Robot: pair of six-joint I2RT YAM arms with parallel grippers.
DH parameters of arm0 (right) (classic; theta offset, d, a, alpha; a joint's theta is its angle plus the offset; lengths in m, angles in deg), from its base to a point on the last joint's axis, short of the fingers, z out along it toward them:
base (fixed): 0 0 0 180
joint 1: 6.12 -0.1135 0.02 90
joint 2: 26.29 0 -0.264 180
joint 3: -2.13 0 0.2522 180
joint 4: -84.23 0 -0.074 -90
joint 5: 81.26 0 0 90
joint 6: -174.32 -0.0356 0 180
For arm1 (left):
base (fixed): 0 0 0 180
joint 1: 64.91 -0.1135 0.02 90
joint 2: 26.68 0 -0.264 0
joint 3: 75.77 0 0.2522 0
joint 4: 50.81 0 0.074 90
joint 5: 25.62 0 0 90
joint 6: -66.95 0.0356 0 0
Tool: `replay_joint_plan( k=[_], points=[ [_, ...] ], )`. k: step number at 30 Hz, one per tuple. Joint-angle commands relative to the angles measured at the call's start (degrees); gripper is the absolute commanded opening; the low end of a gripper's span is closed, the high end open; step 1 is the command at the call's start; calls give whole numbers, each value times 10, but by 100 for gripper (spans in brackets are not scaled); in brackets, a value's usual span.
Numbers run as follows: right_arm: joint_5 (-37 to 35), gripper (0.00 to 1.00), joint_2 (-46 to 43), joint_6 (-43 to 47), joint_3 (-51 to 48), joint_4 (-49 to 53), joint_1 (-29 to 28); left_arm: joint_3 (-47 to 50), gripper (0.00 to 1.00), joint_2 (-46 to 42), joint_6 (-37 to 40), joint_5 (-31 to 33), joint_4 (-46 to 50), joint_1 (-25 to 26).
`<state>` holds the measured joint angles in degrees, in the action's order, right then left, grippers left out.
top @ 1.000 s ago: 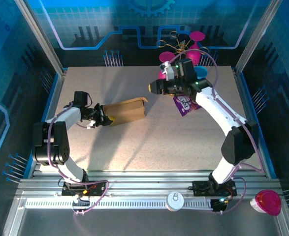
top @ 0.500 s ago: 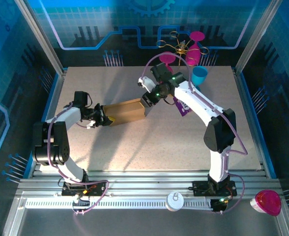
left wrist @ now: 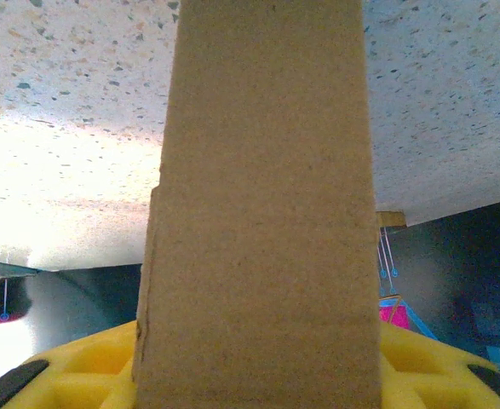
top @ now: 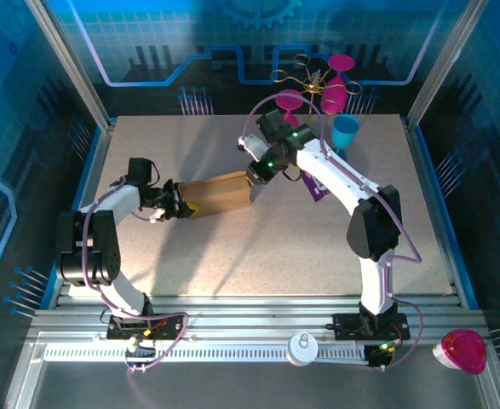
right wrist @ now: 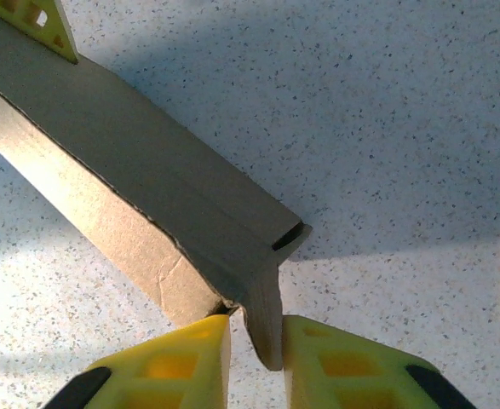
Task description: Fold the paper box
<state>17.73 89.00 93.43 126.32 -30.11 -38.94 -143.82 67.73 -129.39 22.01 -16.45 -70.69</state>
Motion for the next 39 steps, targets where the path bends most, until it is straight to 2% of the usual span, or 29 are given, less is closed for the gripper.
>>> replay_joint_plan(
  k=[1,8,15,21,31,39],
  points=[
    [-11,17,8,-10,24,15,-10,7,0,24,19,64,39,-10],
    [-4,5,7,-25,27,16,-25,3,0,28,15,64,37,-10],
    [-30,0,-14,-60,-7,-12,-35,4,0,29,13,63,35,-10],
    [-59,0,-21,-131,-9,-25,-46,5,0,30,6,62,29,-10],
    [-75,0,-26,-326,5,-34,-54,4,0,28,5,60,24,-10],
    [-77,0,-9,-371,30,-20,-57,5,0,26,5,59,25,-10]
  ],
)
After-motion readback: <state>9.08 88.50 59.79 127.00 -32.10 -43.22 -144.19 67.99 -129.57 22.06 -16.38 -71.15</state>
